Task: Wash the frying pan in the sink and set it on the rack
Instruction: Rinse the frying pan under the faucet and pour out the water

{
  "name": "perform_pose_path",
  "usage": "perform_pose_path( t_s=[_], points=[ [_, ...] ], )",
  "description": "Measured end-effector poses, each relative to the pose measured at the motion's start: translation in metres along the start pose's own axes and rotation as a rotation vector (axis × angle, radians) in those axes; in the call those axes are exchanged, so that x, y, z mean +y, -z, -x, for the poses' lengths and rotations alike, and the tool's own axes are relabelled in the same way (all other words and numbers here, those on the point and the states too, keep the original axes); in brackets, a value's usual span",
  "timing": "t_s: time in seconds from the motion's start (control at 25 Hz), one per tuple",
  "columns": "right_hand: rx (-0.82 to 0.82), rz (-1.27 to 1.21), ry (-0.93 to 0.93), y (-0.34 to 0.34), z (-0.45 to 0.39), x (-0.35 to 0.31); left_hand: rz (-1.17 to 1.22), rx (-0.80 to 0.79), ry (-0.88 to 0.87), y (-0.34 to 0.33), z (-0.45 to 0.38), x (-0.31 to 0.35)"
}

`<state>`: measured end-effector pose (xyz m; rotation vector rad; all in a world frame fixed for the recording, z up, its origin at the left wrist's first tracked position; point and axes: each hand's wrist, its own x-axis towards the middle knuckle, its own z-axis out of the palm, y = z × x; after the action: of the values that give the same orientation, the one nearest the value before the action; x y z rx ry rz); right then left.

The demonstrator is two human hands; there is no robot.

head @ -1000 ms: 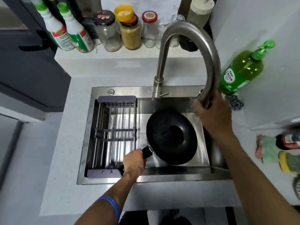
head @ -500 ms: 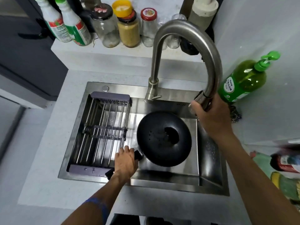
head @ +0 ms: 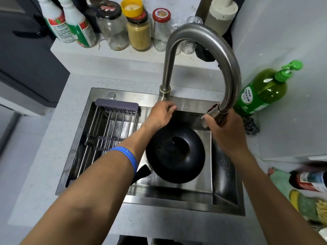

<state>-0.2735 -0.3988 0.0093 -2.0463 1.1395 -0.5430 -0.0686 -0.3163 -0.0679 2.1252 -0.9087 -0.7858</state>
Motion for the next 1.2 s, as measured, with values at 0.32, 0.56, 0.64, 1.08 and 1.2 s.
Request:
perform_pose_path(
  t_s=[0.32,0.56,0.64,1.08,1.2],
  points=[
    [-0.092,0.131,-0.036,0.011,-0.009,-0.010,0.245,0.181,0.065,0.007,0.063,-0.030],
    [-0.182,0.152,-0.155,-0.007,-0.004,0.019,-0.415,-0.107,0.291,0.019,0.221,-0.130],
    [-0.217,0.161,-0.249,-0.022,0.007,0.035,-0.460,-0.167,0.256,0.017,0.238,-0.137],
    [-0.324,0.387,-0.305,-0.021,0.009,0.061,-0.505,-0.145,0.285,0.014,0.230,-0.136],
    [-0.431,0.115,-0.394,-0.042,0.019,0.046,-0.489,-0.144,0.293,0.014,0.230,-0.136]
  ],
)
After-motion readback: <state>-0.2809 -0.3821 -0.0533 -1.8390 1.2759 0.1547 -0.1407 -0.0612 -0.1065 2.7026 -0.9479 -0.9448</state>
